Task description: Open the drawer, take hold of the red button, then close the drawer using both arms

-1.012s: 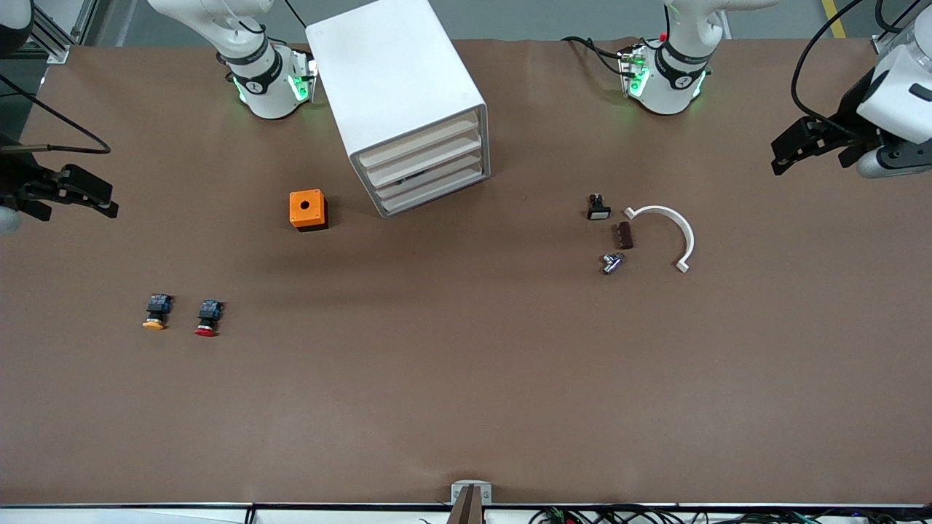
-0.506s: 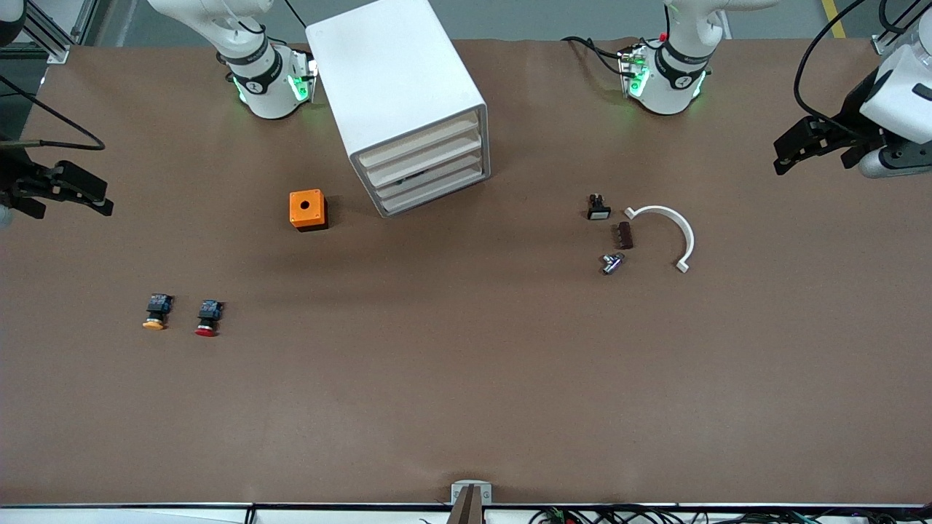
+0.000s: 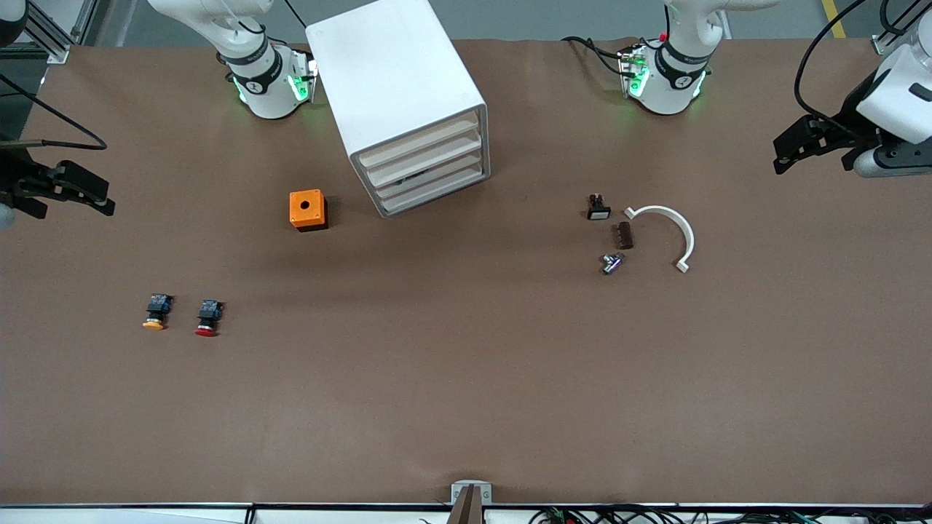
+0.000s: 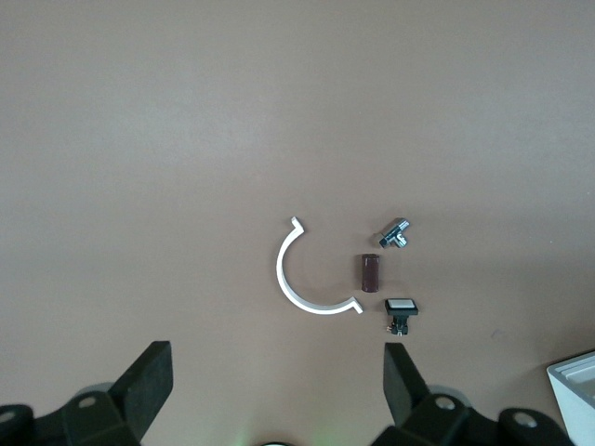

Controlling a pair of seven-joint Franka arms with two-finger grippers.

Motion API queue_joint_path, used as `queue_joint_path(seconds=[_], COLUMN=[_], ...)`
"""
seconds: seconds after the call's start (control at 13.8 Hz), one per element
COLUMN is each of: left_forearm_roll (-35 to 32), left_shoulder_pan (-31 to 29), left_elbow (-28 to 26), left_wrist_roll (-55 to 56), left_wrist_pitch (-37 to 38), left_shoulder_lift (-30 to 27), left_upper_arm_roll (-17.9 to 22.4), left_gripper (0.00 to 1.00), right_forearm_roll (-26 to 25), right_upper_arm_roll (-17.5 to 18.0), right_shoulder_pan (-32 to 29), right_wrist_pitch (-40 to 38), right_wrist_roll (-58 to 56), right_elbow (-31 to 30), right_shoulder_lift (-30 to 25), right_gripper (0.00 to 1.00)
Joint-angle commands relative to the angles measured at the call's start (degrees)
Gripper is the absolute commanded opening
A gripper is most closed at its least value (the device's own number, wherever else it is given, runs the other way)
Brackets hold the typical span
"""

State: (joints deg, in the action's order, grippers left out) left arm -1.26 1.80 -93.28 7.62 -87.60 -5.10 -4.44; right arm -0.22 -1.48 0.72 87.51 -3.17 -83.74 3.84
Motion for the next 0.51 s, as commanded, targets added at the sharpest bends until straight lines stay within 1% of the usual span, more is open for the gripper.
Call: queue_joint_path(seconds=[0.0,0.43], left_forearm_roll=[-0.94,-1.02], left_shoulder_pan=[0.22,0.48], left_elbow=[1.69,2.14], left_wrist_roll=[-1.30,-1.12], left_wrist_pitch=[0.24,0.68], left_shoulder_lift=[1.14,1.49], left_upper_arm_roll=[0.14,0.13], left_gripper=[1.00,1.00], right_forearm_roll=[0.31,0.22], right_upper_arm_roll=[0.16,0.16], right_shoulder_pan=[-0.10,-0.19], right_wrist_pitch=[-0.84,-0.76], right_wrist_roll=[-0.34,-0.34], right_elbow=[1.04,1.04], right_shoulder_lift=[0.29,0.29], right_gripper=[1.00,1.00])
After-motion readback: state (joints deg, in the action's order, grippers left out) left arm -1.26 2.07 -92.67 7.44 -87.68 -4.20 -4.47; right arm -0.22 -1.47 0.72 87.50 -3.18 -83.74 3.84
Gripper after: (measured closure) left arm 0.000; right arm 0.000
